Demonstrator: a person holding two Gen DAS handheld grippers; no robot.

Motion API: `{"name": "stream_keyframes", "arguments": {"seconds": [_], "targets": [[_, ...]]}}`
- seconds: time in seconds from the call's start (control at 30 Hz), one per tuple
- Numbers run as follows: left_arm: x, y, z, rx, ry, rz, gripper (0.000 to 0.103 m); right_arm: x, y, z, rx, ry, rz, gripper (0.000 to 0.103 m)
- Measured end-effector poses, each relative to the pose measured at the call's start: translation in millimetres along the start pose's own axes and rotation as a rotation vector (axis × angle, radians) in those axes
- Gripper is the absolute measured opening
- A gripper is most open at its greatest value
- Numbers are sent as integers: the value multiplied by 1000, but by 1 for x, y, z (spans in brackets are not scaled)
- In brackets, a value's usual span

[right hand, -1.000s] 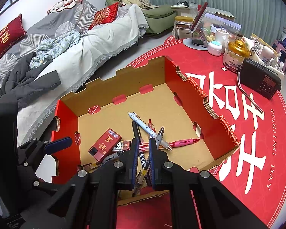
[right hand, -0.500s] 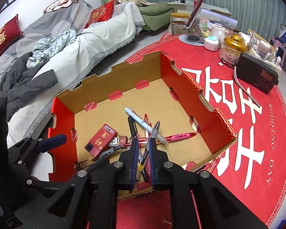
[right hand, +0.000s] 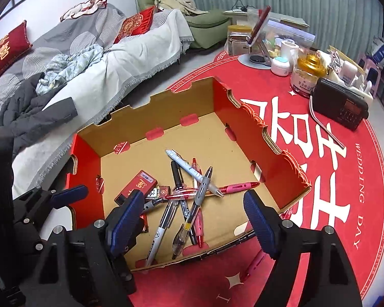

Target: Organize rigid objects

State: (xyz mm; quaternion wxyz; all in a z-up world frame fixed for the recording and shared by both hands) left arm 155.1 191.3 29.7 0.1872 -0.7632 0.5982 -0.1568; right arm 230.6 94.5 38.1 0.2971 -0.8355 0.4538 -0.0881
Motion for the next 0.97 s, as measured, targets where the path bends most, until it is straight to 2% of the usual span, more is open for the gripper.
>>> {"name": "stream_keyframes", "arguments": {"seconds": [0.5,0.77,0.97], "targets": [[-1,1,-5,17,-9,1,91,1,1,-2,7,-5,14,81],[0,5,-15,56,55,-42,91,2,2,-8,13,-4,15,81],[1,4,-19,49,-2,-20,92,3,3,-13,20,-5,19,81]]}}
Point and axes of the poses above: each gripper's, at about its wrist camera, not at the fingertips, and z roughly the way its jaws point, x to its right, y to its underside, the point moved 7 cm from there along z, roughly the way its jaws point, and after that the axes turned 2 degrees about z, right-handed, at the moved point
